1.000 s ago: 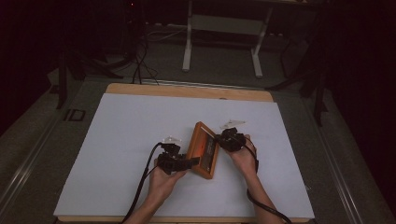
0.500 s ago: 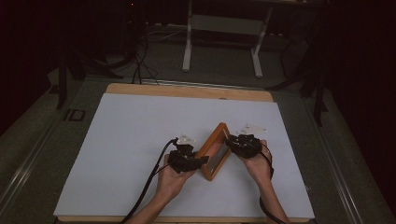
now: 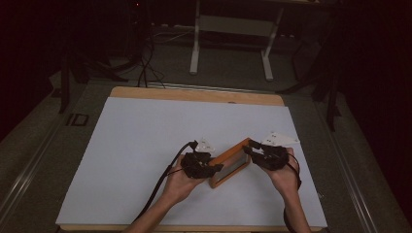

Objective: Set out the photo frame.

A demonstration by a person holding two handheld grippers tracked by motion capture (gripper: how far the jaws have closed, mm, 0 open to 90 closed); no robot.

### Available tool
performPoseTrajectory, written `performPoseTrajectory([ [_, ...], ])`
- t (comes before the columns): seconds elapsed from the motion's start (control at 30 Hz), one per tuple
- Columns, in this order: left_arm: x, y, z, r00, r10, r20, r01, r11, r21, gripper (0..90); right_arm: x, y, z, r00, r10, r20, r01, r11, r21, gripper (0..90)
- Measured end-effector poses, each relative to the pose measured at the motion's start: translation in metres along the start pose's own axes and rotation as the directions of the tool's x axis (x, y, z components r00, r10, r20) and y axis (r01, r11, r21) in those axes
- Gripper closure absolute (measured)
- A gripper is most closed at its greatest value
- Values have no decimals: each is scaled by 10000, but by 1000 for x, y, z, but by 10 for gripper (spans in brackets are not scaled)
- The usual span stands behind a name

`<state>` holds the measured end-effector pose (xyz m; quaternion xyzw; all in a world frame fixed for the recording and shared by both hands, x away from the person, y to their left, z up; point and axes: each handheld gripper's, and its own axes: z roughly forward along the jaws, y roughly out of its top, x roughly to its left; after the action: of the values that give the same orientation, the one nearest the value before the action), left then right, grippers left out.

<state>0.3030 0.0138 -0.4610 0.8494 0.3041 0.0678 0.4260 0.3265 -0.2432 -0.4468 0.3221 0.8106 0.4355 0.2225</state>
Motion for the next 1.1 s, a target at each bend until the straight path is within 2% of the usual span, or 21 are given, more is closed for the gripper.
performPoseTrajectory([
  [0.07, 3, 3, -2, 9970, 769, 83, -771, 9967, 251, 689, 0, 2, -5, 9998, -73, -197, 69, 9998, -175, 619],
  [0.13, 7, 5, -4, 9878, 1544, 204, -1551, 9870, 414, 689, 0, 5, -8, 9980, -194, -596, 175, 9993, -324, 580],
  [0.23, 15, 5, -7, 9721, 2288, 524, -2313, 9717, 479, 689, 3, 7, -6, 9943, -547, -913, 523, 9982, -277, 535],
  [0.27, 18, 5, -7, 9705, 2325, 631, -2353, 9710, 411, 689, 3, 8, -5, 9924, -648, -1044, 620, 9976, -295, 524],
  [0.37, 27, 2, -9, 9596, 2670, 893, -2708, 9621, 333, 689, 4, 9, 0, 9871, -775, -1398, 730, 9966, -374, 475],
  [0.43, 31, 0, -10, 9545, 2805, 1010, -2841, 9585, 233, 688, 4, 11, 5, 9800, -832, -1810, 779, 9963, -364, 429],
  [0.5, 34, -1, -10, 9527, 2827, 1118, -2853, 9584, 80, 688, 5, 12, 9, 9732, -953, -2094, 900, 9953, -347, 382],
  [0.6, 35, -5, -10, 9559, 2724, 1095, -2711, 9622, -265, 683, 5, 15, 17, 9622, -1126, -2481, 1126, 9935, -144, 348],
  [0.63, 35, -7, -9, 9626, 2500, 1046, -2468, 9681, -431, 667, 6, 15, 19, 9603, -1148, -2543, 1171, 9931, -64, 347],
  [0.7, 36, -11, -9, 9711, 2128, 1083, -2062, 9761, -692, 586, 6, 16, 23, 9540, -1216, -2739, 1256, 9921, -29, 347],
  [0.77, 38, -18, -8, 9773, 1836, 1058, -1746, 9807, -885, 506, 7, 16, 24, 9514, -1260, -2811, 1317, 9913, 14, 353],
  [0.87, 39, -31, -2, 9837, 1381, 1147, -1275, 9872, -957, 469, 8, 16, 24, 9505, -1296, -2823, 1355, 9908, 16, 356],
  [1.0, 39, -46, 11, 9889, 984, 1113, -894, 9925, -832, 469, 7, 16, 25, 9500, -1271, -2854, 1329, 9911, 11, 358],
  [1.1, 39, -52, 19, 9910, 964, 925, -903, 9936, -679, 534, 6, 16, 25, 9482, -1294, -2903, 1356, 9908, 13, 361],
])
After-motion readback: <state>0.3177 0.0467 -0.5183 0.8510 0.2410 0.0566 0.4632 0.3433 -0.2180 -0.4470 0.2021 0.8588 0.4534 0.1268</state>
